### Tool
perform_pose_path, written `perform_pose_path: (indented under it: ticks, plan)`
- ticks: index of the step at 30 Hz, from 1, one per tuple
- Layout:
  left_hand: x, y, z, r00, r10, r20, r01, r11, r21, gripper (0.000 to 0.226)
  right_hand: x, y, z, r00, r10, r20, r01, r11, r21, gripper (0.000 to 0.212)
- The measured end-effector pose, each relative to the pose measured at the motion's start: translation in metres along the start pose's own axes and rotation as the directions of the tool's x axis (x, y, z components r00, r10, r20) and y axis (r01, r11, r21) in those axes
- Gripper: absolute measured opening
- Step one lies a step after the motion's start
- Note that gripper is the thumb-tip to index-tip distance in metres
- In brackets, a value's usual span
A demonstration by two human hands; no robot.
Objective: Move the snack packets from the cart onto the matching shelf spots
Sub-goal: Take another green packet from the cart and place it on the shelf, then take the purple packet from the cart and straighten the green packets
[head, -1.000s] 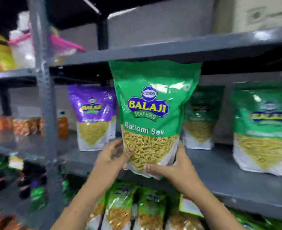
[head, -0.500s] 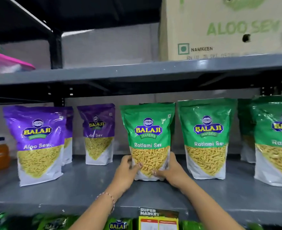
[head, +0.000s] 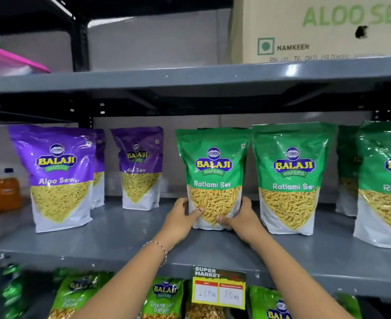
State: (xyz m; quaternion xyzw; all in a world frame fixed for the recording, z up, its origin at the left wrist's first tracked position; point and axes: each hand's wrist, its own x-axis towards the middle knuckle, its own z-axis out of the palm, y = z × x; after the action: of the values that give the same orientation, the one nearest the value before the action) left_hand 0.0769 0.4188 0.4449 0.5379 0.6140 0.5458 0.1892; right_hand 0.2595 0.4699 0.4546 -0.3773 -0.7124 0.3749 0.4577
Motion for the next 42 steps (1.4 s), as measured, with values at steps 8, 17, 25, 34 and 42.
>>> perform_pose_path:
  ticks: [8,17,25,34,42]
  plan:
    - [-0.134,-0.018,-0.088,0.881,0.036,-0.471,-0.188,0.941,-0.280,0.035,-0.108,-0.046,0.107,0.926,-0.373,-0.062,0.363,0.831,0.420,0.063]
    - [-0.368,-0.178,-0.176,0.437,-0.464,-0.771,0.212,0.886,-0.414,0.027,-0.252,0.004,0.337,0.638,-0.312,0.704,0.039,0.926,0.375,0.074]
    - [-0.596,-0.280,-0.173,-0.070,-0.752,-0.655,0.728,0.410,-0.549,0.032,-0.417,0.096,0.453,0.158,-0.136,0.978,0.066,0.990,0.127,0.083]
    - [-0.669,-0.358,-0.160,-0.339,-0.810,-0.478,0.466,0.297,-0.834,0.038,-0.489,0.166,0.528,-0.015,0.065,0.998,0.162,0.985,-0.062,0.087]
    - [-0.672,-0.384,-0.212,-0.358,-0.625,-0.694,0.667,0.349,-0.659,0.066,-0.483,0.165,0.583,-0.125,-0.088,0.988,0.585,0.798,0.145,0.075]
